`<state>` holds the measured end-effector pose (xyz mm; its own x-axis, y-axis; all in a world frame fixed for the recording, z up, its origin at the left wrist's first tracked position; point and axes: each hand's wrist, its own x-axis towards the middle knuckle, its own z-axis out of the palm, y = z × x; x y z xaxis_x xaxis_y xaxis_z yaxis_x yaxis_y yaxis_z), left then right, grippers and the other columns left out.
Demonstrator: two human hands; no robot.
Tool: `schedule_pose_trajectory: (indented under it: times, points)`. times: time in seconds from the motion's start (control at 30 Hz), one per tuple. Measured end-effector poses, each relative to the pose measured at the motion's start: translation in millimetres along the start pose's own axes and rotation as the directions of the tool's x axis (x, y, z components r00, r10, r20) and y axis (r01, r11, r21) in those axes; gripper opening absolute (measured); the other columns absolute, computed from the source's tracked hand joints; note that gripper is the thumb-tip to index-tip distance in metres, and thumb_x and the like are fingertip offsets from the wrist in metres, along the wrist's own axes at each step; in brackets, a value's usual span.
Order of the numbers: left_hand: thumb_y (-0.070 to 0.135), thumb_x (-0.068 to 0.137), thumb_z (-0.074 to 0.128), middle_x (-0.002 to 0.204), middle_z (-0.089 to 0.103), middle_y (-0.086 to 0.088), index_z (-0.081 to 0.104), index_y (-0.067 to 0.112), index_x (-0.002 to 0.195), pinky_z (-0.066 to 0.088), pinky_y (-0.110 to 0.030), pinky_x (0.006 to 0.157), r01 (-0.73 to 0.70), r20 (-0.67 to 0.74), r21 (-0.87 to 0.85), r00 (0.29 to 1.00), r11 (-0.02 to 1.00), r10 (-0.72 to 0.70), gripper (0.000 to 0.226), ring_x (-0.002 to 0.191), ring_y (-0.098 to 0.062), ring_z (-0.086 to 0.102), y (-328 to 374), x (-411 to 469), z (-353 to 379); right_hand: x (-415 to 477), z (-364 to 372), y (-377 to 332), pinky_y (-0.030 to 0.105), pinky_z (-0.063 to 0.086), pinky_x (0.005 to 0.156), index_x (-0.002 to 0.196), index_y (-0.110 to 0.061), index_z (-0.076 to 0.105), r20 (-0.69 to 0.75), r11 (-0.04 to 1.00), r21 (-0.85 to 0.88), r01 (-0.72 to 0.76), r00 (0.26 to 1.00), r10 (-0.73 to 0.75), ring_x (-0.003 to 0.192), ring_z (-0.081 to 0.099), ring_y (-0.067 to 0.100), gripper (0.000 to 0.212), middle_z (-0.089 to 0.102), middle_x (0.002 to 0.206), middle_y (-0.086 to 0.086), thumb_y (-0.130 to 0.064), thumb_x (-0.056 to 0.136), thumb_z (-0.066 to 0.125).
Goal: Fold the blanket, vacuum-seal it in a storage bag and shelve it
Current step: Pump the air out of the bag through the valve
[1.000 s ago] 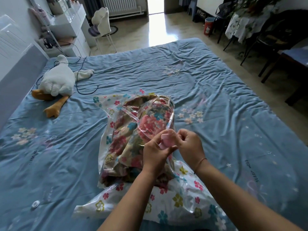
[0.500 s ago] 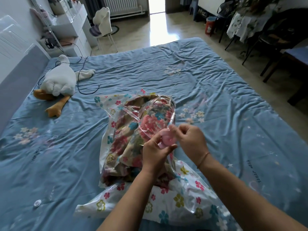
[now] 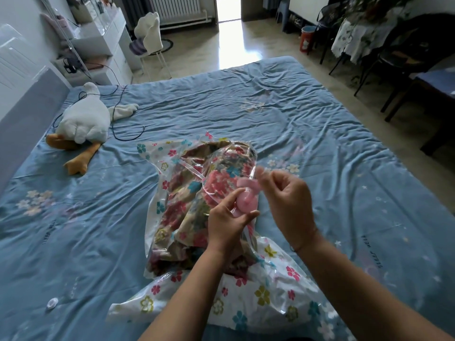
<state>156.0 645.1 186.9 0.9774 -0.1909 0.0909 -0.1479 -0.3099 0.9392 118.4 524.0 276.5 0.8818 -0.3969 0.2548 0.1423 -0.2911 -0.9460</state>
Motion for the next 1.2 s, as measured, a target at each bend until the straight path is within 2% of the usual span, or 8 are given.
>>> schedule_pose_trajectory:
  times: [0.1, 0.17, 0.33, 0.53, 0.77, 0.97, 1.03, 1.2]
  points:
    - [0.038, 0.065, 0.085, 0.119, 0.069, 0.006, 0.061, 0.02, 0.129, 0.053, -0.039, 0.096, 0.017, -0.003, -0.013, 1.0, 1.0, -0.017, 0.07, 0.11, -0.006, 0.064, -3, 2, -1, -2, -6, -33, 0.03, 0.038, 0.046, 0.06, -0.012, 0.037, -0.109, 0.953, 0.238, 0.185, 0.981, -0.163, 0.052, 0.062, 0.017, 0.045, 0.064, 0.07, 0.033, -0.035, 0.093, 0.059]
    - [0.045, 0.063, 0.081, 0.118, 0.07, 0.007, 0.062, 0.021, 0.128, 0.053, -0.039, 0.096, 0.017, -0.009, -0.024, 1.0, 1.0, -0.018, 0.072, 0.11, -0.006, 0.065, -2, 0, -1, -10, 1, -18, 0.04, 0.043, 0.05, 0.062, -0.024, 0.037, -0.099, 0.983, 0.079, 0.167, 0.982, -0.159, 0.063, 0.066, 0.034, 0.042, 0.065, 0.069, 0.028, -0.047, 0.091, 0.058]
    - [0.035, 0.067, 0.083, 0.107, 0.073, 0.009, 0.067, 0.024, 0.118, 0.056, -0.039, 0.09, 0.03, -0.001, -0.035, 1.0, 0.999, -0.03, 0.054, 0.1, -0.004, 0.068, -1, -6, 1, -16, 9, 37, 0.03, 0.034, 0.054, 0.055, -0.02, 0.041, 0.077, 0.96, -0.232, -0.156, 0.981, 0.178, 0.045, 0.038, 0.006, 0.056, 0.042, 0.049, -0.008, -0.066, 0.08, 0.061]
    - [0.049, 0.062, 0.081, 0.118, 0.069, 0.007, 0.062, 0.023, 0.127, 0.053, -0.038, 0.095, 0.021, 0.008, -0.003, 1.0, 1.0, -0.021, 0.072, 0.11, -0.007, 0.065, -5, 2, 0, -11, -5, -32, 0.011, 0.029, 0.046, 0.057, 0.001, 0.037, -0.197, 0.946, 0.262, 0.19, 0.97, -0.14, 0.045, 0.03, 0.0, 0.047, 0.036, 0.046, -0.003, -0.019, 0.093, 0.059]
    - [0.028, 0.067, 0.086, 0.109, 0.072, 0.009, 0.068, 0.025, 0.117, 0.056, -0.038, 0.091, 0.031, 0.012, -0.056, 0.999, 0.998, -0.031, 0.053, 0.102, -0.005, 0.068, -2, -8, 5, -18, 5, 38, 0.03, 0.037, 0.054, 0.057, -0.016, 0.048, 0.065, 0.97, -0.106, -0.217, 0.972, 0.224, 0.048, 0.039, 0.004, 0.066, 0.045, 0.05, -0.007, -0.08, 0.071, 0.054]
    - [0.047, 0.062, 0.082, 0.118, 0.07, 0.007, 0.062, 0.022, 0.127, 0.053, -0.039, 0.095, 0.024, -0.005, 0.001, 1.0, 1.0, -0.024, 0.072, 0.109, -0.006, 0.065, -3, 1, -1, -8, -4, -31, 0.01, 0.035, 0.046, 0.058, -0.004, 0.038, -0.202, 0.933, 0.318, 0.17, 0.973, -0.109, 0.043, 0.049, 0.0, 0.044, 0.039, 0.045, 0.004, -0.011, 0.094, 0.061]
    - [0.045, 0.063, 0.081, 0.117, 0.07, 0.006, 0.063, 0.02, 0.127, 0.054, -0.038, 0.095, 0.024, -0.012, -0.002, 1.0, 1.0, -0.024, 0.071, 0.108, -0.006, 0.065, -1, -1, 0, -14, 5, -24, 0.021, 0.041, 0.045, 0.061, -0.015, 0.037, -0.177, 0.949, 0.273, 0.16, 0.978, -0.114, 0.057, 0.068, 0.013, 0.042, 0.048, 0.048, 0.019, -0.027, 0.095, 0.06]
    - [0.049, 0.063, 0.076, 0.108, 0.073, 0.011, 0.068, 0.025, 0.118, 0.056, -0.038, 0.09, 0.033, 0.009, -0.042, 0.999, 0.999, -0.032, 0.061, 0.101, -0.003, 0.068, 3, -7, 3, -17, 11, 40, 0.033, 0.035, 0.053, 0.055, -0.018, 0.043, 0.055, 0.974, -0.153, -0.169, 0.982, 0.179, 0.05, 0.035, 0.007, 0.058, 0.041, 0.051, -0.007, -0.069, 0.081, 0.055]
